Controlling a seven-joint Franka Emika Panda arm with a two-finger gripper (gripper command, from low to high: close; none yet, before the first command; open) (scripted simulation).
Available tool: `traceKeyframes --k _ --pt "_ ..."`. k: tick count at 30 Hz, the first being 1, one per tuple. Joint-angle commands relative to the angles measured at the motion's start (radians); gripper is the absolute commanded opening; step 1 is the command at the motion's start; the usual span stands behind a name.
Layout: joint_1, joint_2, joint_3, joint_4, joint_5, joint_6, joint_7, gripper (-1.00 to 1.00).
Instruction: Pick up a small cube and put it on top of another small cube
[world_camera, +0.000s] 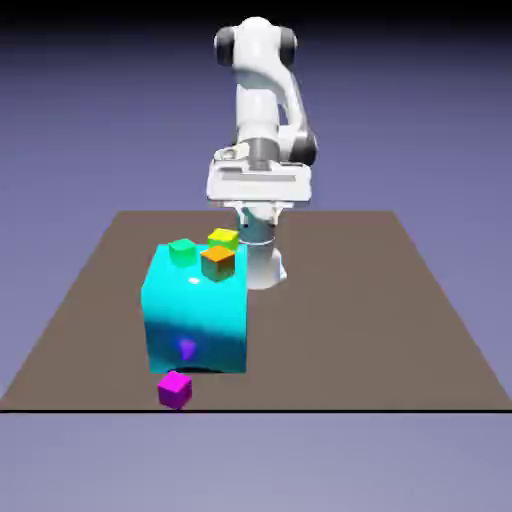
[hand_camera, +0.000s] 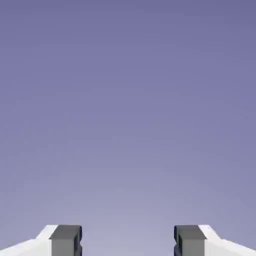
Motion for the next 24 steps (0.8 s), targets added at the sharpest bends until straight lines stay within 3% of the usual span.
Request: traceKeyframes --k 1,24 --pt "-0.002 0.036 -0.010 0.027 0.008 -0.027 0.001 0.00" --pt "-0.056 0.870 -0.228 0.658 0.182 -0.640 0.034 0.00"
